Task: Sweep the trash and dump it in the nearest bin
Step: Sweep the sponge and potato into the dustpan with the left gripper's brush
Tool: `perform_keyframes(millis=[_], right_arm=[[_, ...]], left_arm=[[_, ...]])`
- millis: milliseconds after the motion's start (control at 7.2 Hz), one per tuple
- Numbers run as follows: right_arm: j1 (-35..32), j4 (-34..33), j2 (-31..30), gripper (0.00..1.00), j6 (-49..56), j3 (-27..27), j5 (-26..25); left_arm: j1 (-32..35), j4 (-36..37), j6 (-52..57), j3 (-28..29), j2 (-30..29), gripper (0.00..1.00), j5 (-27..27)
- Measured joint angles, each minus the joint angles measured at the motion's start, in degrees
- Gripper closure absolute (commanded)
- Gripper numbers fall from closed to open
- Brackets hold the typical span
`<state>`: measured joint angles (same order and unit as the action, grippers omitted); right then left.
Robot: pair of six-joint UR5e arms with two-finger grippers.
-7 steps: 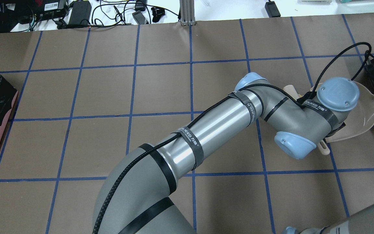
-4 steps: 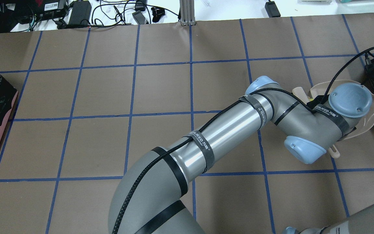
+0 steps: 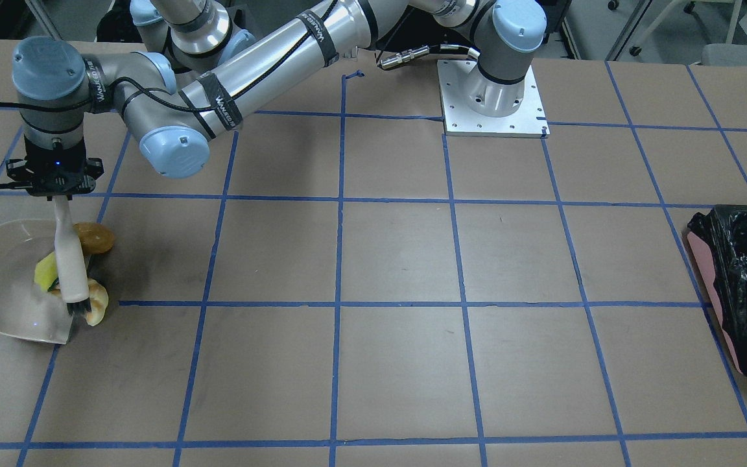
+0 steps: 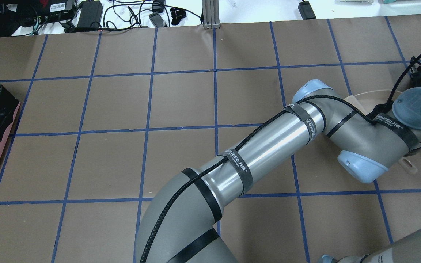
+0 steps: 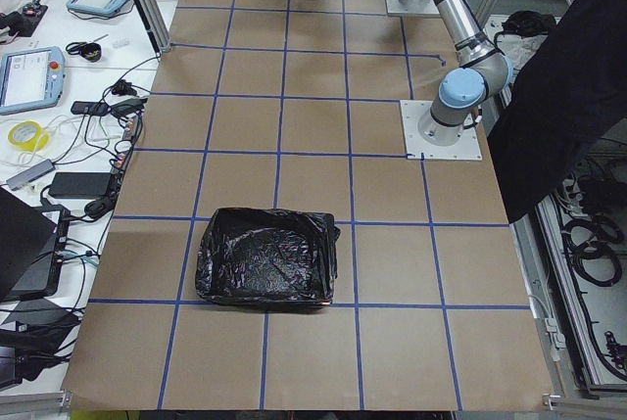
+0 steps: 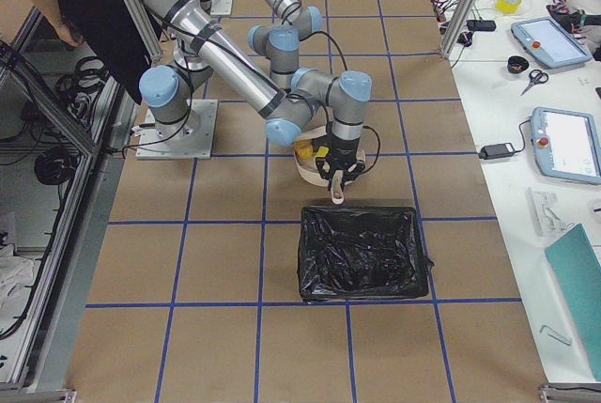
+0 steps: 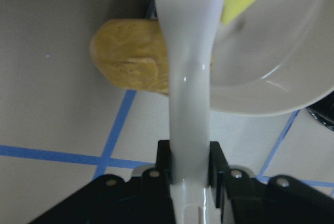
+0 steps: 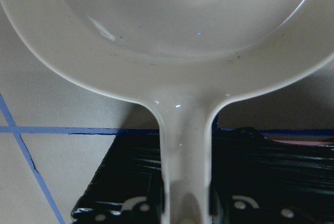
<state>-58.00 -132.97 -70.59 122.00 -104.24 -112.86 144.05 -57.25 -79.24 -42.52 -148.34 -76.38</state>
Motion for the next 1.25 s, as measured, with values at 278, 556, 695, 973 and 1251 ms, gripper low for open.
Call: perform_keyframes(millis=[278, 556, 695, 973, 1251], right_arm=[[0.06, -0.01, -0.01, 1.00, 0.00, 0.00, -0.01], [0.03, -0.01, -0.02, 1.00, 0.00, 0.00, 0.03], [0.02, -0.01, -0.03, 1.00, 0.00, 0.00, 0.05], [0.02, -0.01, -0.02, 1.00, -0.06, 0.00, 0.08], [-0.01, 0.03, 0.01, 1.00, -0.11, 0.00, 0.41]], left_arm=[[-0.01, -1.12, -0.74, 0.42, 0.24, 1.00, 0.15], [-0.77, -7.87, 3.41, -4.45, 4.22, 1.00, 0.09], [-1.24, -9.95, 4.60, -7.89, 6.62, 1.00, -0.06], [-1.92, -10.98, 3.45, -13.00, 9.24, 1.00, 0.08], [-2.02, -8.59, -5.06, -14.24, 8.67, 1.00, 1.30]])
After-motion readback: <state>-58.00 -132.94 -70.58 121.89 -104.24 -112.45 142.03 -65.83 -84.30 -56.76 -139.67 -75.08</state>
